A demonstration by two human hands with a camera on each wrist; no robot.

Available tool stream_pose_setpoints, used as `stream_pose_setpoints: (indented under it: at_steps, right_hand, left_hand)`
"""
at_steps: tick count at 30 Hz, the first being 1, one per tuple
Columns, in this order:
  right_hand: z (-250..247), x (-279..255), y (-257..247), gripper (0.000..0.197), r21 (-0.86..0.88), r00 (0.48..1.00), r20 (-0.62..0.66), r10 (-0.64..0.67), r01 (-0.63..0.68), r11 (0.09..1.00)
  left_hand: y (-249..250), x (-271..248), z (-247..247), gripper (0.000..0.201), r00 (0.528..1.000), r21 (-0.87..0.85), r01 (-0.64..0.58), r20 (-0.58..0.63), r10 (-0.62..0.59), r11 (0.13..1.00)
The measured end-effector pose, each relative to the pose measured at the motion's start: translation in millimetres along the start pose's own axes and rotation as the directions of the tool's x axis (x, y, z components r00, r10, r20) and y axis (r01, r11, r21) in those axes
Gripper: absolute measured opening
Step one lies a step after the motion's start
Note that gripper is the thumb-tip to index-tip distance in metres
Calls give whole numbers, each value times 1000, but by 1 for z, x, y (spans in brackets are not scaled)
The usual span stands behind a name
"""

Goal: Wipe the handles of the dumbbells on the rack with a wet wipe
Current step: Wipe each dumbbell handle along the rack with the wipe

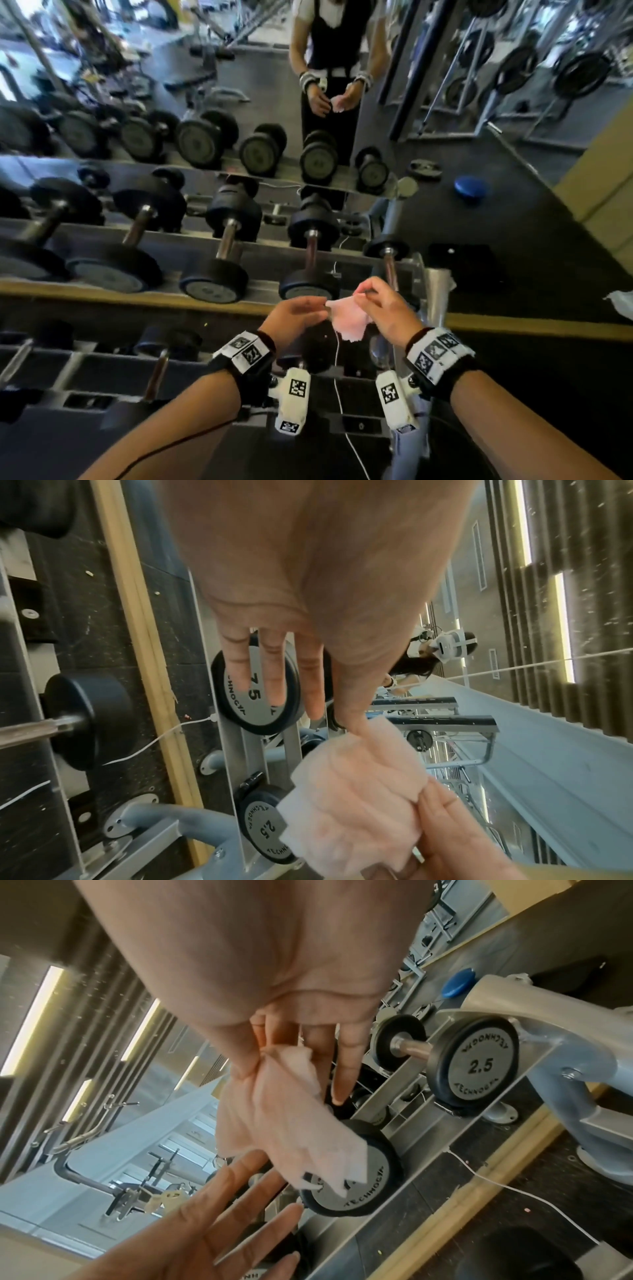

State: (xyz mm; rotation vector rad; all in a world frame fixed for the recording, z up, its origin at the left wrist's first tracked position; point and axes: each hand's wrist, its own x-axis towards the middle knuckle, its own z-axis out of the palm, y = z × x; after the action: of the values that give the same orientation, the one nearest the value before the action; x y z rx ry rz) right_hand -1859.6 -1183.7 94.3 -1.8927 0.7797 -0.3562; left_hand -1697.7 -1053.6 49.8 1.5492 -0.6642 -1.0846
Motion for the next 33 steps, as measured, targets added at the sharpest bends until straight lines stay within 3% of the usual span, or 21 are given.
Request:
stream_pose_setpoints:
  at_steps: [3,7,10,12,15,20,25,27,30,33]
  right_hand:
    - [-7,7,-2,1,6,999,-13,-30,30,1000]
    - [-18,32,6,6,25,998,-48,-34,35,999]
    - [-26,62,13,3,48,997,-81,-5,9,999]
    - [-30,85,16,2,46,997,-74,11,-7,999]
    - [-33,122,18,5,51,1000,-19,20,-19,999]
    - [-31,177,12,3,117,993,104,52,-64,991]
    - [-22,209,3,20,466,943,302,141,-275,841]
    - [-18,218,3,30,489,927,351,132,-302,818]
    - [-9,229,-1,32,439,934,339,110,-261,860]
    - [4,234,-6,25,371,957,284,66,-173,912]
  left_hand:
    - [9,7,9,14,1000,-27,0,16,0,1000]
    - [19,28,17,1,999,-74,32,-27,-34,997]
    - [24,46,17,7,998,-177,36,-51,-46,984]
    - [29,62,18,26,996,-264,26,-74,-47,964]
    - [38,91,20,34,992,-306,18,-116,-56,952]
    - [51,133,13,5,943,-303,5,-316,-106,953]
    - [52,155,-5,10,837,-278,-80,-541,-87,957]
    - [51,157,-14,13,816,-245,-102,-574,-60,964]
    - [50,156,-29,22,805,-222,-94,-590,-57,970]
    - [51,152,-41,18,846,-300,-91,-526,-85,950]
